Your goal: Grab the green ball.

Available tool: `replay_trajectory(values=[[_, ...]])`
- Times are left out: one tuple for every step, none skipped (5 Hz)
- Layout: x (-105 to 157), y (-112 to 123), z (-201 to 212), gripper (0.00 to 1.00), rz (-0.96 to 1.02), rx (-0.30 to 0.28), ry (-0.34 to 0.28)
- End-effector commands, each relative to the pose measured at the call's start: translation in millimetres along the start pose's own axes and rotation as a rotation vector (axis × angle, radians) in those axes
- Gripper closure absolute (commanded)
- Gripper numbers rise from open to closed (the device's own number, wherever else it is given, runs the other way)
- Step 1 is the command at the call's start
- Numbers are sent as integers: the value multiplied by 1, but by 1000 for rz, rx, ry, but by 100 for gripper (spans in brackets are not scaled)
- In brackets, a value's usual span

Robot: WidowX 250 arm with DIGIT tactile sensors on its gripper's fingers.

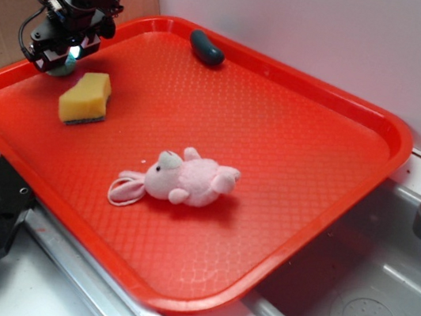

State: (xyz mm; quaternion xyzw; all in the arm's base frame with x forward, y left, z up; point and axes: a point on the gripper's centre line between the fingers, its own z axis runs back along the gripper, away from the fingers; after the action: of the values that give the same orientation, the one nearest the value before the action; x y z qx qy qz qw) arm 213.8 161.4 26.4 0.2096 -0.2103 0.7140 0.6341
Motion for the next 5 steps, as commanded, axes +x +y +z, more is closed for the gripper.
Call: replay_trajectory(values=[[23,-5,41,100,-26,-128,32],[27,-14,65,100,-90,-153,74],[23,-25,97,100,-325,-213,208],[16,-32,135,100,-558,-285,386],[12,-31,177,100,-785,-379,511]])
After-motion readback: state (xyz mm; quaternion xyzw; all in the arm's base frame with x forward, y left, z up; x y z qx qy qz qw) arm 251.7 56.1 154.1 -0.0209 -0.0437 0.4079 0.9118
